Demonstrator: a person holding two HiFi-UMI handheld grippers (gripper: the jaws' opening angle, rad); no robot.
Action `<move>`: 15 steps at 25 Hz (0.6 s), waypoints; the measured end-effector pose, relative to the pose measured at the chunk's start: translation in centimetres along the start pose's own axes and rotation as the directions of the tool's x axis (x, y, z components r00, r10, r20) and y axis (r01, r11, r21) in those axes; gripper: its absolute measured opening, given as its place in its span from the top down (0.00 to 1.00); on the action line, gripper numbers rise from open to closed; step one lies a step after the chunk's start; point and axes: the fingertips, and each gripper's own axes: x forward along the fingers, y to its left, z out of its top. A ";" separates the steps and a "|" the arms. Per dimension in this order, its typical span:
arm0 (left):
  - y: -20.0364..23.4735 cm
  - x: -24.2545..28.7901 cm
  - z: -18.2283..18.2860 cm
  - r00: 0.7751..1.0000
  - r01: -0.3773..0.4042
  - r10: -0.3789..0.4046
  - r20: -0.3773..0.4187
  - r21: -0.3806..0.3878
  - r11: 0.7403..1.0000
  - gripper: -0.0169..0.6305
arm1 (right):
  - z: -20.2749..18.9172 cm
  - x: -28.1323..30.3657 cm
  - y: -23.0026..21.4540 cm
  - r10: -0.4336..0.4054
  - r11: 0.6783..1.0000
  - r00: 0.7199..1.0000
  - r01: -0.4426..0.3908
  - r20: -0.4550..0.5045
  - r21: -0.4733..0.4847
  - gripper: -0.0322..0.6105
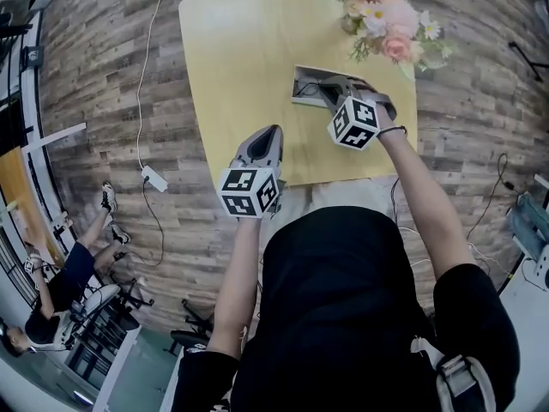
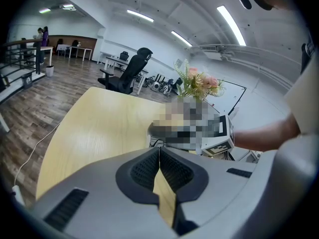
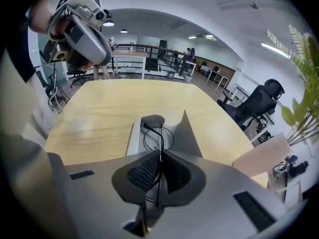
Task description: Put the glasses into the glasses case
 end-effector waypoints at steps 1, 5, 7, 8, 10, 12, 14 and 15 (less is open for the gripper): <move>0.0 0.0 -0.1 1.000 -0.002 0.002 0.000 -0.002 1.000 0.94 | 0.0 0.0 0.0 0.003 1.000 1.000 -0.003 0.000 0.005 0.89; -0.4 -0.2 -0.4 1.000 -0.008 0.008 -0.001 -0.005 1.000 0.94 | 0.0 -0.4 0.0 0.014 1.000 1.000 -0.014 0.004 0.017 0.86; -0.6 -0.1 -0.3 1.000 -0.010 0.010 -0.001 -0.003 1.000 0.94 | 0.0 -0.7 -0.1 0.011 1.000 1.000 -0.011 0.011 0.017 0.85; -0.7 0.0 -0.3 1.000 -0.010 0.010 0.000 -0.001 1.000 0.94 | 0.0 -0.9 -0.2 0.007 1.000 1.000 -0.007 0.016 0.019 0.85; -1.0 0.1 -0.3 1.000 -0.009 0.009 0.000 0.004 1.000 0.94 | 0.0 -1.5 -0.3 -0.002 1.000 1.000 0.001 0.025 0.024 0.85; -1.3 0.3 -0.2 1.000 -0.004 0.004 -0.001 0.012 1.000 0.94 | 0.0 -2.2 -0.5 -0.016 0.999 0.999 0.014 0.036 0.039 0.85; -1.8 0.5 0.0 1.000 0.004 -0.004 -0.001 0.020 1.000 0.94 | 0.1 -3.1 -0.6 -0.027 0.997 0.998 0.023 0.049 0.072 0.85; -2.0 0.6 0.1 1.000 0.009 -0.009 -0.001 0.022 1.000 0.94 | 0.1 -3.6 -0.6 -0.031 0.996 0.998 0.026 0.056 0.087 0.85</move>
